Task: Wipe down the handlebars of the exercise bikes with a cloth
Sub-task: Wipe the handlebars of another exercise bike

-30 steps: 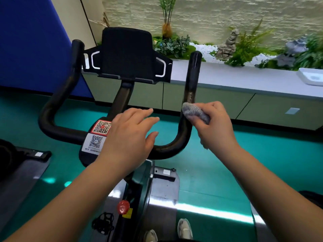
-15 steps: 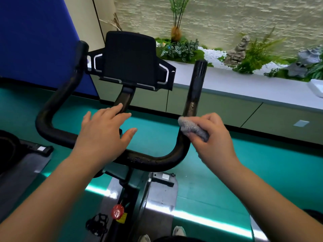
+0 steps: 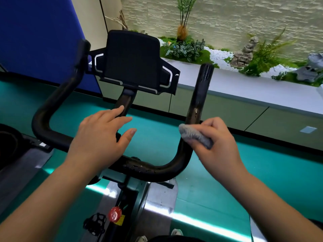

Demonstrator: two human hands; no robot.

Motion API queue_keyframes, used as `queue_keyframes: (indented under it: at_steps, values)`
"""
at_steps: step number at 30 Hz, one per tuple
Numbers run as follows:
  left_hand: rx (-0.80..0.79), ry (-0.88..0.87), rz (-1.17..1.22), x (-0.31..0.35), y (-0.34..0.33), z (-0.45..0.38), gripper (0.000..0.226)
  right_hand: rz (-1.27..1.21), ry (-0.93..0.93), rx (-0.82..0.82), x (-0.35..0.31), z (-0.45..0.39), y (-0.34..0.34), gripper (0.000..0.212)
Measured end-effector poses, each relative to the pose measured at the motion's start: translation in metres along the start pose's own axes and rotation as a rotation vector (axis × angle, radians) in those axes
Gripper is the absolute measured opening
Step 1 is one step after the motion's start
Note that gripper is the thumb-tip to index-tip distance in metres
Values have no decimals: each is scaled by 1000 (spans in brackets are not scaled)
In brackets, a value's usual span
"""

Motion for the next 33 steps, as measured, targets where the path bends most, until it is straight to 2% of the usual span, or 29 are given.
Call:
queue_keyframes:
  at_steps: [3, 6, 11, 17, 22, 25, 27, 33]
  values:
    - [0, -2, 2, -1, 1, 0, 60, 59, -35, 61, 4, -30, 2, 32]
    - [-2, 5, 0, 0, 2, 0, 59, 25, -18, 64, 2, -20, -1, 37]
    - [3, 11, 20, 1, 2, 0, 58, 1, 29, -28, 2, 3, -2, 36]
    - [5, 21, 15, 3, 4, 0, 51, 35, -71, 55, 12, -50, 2, 28]
    - [-9, 20, 8, 3, 5, -1, 51, -82, -28, -47, 12, -13, -2, 32]
    - [-17, 18, -4, 4, 6, -1, 51, 24, 10, 9, 12, -40, 2, 33]
    - [-15, 22, 0, 5, 7, 0, 51, 49, -49, 44, 13, -67, 5, 31]
    - [-20, 83, 6, 4, 6, 0, 52, -104, -62, 3, 20, -35, -1, 30]
Point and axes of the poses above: each hand's wrist, its own z-axis away from the middle knuckle, its own y-axis out of the back of the hand, x = y × z, the point moved 2 cm from there along -z, towards the middle knuckle, and after that the axes turned 10 degrees about -y, right-handed, at the moved point
